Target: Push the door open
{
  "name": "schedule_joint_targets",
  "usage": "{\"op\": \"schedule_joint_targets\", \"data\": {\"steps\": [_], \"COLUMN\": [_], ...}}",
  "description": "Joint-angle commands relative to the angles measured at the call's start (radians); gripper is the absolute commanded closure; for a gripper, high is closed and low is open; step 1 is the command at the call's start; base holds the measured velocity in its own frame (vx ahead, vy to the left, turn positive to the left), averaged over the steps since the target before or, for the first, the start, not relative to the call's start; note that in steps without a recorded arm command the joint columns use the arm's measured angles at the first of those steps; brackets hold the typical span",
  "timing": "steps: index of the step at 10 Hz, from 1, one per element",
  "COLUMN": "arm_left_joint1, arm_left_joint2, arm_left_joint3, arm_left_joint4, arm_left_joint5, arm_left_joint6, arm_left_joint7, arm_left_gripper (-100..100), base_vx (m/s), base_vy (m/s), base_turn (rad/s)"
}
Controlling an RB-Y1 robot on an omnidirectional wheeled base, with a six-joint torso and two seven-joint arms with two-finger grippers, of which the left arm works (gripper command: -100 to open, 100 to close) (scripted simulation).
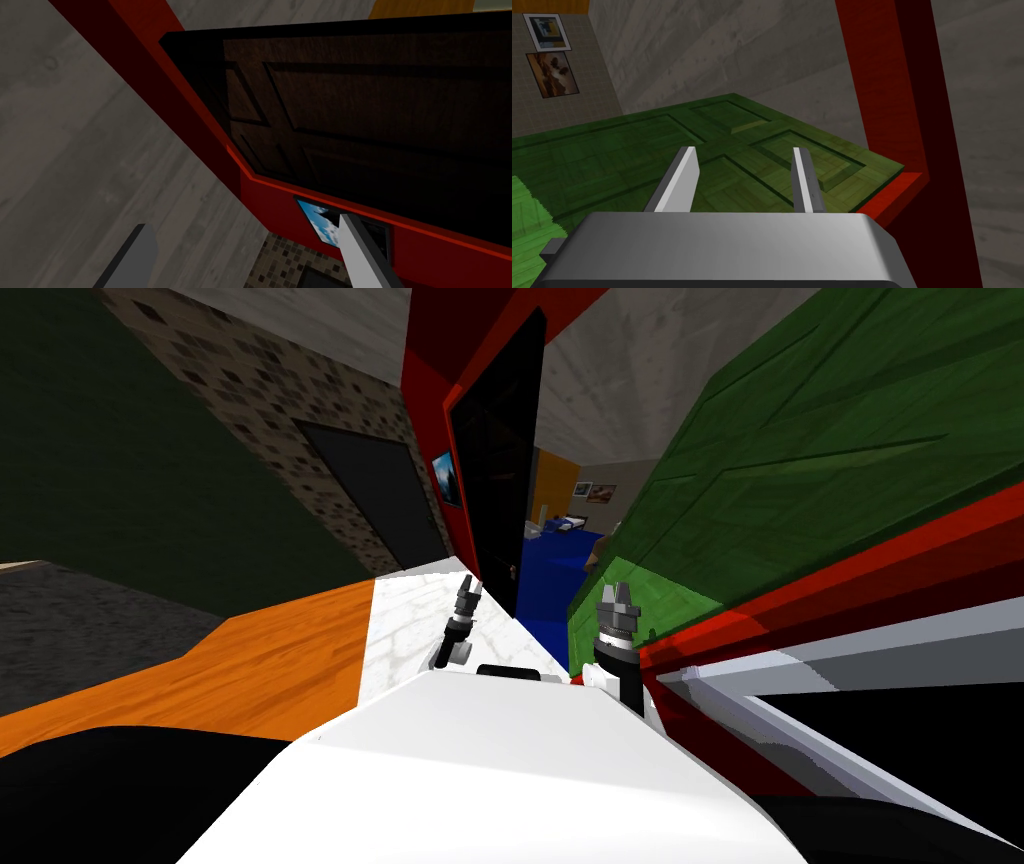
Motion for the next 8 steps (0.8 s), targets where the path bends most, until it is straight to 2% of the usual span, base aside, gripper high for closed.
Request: {"op": "schedule_joint_targets", "data": {"steps": [1,8], "arm_left_joint1": [-0.016,-0.099], "arm_left_joint2": [0.006,0.022], "arm_left_joint3": [-0.012,-0.072], "arm_left_joint4": [0.05,0.256], "arm_left_joint5": [-0.001,-0.009], "arm_left_joint6": [-0.013,-0.038], "arm_left_joint7": [0.005,0.017], "arm_left_gripper": [-100,-100], "base_vx": [0.103,0.096], "base_vy": [0.044,0.051], "base_turn": [-0.032,-0.032]}}
